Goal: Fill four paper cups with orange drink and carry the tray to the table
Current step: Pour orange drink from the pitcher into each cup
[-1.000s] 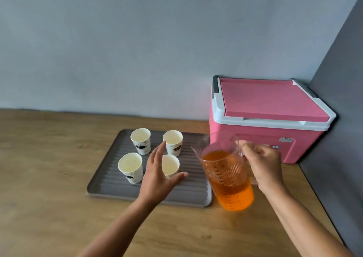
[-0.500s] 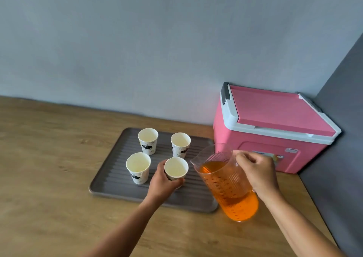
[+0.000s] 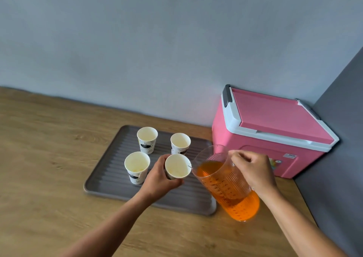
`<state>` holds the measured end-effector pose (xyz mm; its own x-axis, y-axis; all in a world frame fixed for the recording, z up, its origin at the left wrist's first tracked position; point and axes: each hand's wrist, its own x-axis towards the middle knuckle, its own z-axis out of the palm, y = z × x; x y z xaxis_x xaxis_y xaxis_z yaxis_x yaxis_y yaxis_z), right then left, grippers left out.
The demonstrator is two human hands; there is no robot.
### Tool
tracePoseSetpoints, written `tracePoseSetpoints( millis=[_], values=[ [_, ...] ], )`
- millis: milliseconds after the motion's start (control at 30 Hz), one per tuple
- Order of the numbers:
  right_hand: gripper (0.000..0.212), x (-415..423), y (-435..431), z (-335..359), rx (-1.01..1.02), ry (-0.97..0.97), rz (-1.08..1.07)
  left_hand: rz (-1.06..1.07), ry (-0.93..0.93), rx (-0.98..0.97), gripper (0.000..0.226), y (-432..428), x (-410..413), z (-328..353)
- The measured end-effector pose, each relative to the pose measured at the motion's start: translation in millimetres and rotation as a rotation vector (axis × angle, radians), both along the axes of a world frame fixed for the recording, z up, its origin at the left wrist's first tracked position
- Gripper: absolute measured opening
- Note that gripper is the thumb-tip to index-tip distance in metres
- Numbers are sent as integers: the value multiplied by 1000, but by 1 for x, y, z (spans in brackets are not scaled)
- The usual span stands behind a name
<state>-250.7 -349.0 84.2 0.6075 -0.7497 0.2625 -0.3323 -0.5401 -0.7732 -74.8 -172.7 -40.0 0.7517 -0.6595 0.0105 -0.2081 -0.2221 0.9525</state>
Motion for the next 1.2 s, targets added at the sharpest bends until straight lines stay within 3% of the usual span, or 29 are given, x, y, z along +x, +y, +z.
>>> tracePoseSetpoints(
  millis=[167,300,567,900,1200],
  values=[
    [35,4,0,2,-55,56,25,-21,-26,12,77,-2,5,-4],
    [12,8,-3,-1,-77,95,36,-25,-42,18,80,-4,8,-8],
    [42,15,-13,-4,-135,151,73,-17,-59,18,78,-5,10,-12],
    [44,18,-23,-8,-157,191,106,-19,-58,35,79,-9,11,-16],
    [27,22,-25,-8,-148,214,112,-18,-80,50,79,-9,12,-18]
  ],
)
